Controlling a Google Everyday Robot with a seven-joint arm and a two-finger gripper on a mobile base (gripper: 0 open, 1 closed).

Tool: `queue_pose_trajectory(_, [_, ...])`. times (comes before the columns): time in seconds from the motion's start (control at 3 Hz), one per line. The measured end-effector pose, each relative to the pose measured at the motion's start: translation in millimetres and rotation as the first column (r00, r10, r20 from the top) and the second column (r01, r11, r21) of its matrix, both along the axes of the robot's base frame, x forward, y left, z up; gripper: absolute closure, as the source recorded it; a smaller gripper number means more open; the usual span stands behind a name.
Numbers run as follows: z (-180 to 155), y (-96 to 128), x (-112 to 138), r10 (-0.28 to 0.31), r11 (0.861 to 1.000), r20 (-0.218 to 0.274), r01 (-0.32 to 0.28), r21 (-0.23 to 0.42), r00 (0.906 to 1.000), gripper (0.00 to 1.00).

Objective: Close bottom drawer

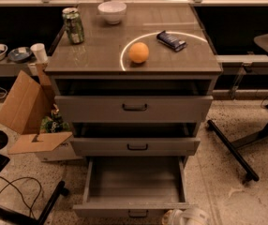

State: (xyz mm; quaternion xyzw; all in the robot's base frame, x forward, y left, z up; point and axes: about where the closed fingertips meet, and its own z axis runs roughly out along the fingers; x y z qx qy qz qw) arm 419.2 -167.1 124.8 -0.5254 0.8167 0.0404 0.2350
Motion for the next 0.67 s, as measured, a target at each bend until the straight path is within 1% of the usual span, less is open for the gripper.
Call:
queue_pose_trajectory(0.33, [0, 0, 0, 0.0, 1.0, 0.0, 0.0, 0.0, 1.0, 1.0])
queue_pose_trajectory(0.67, [20, 0, 41, 0.019, 1.0, 0.067, -0.019, 0.0, 0.9976, 1.0])
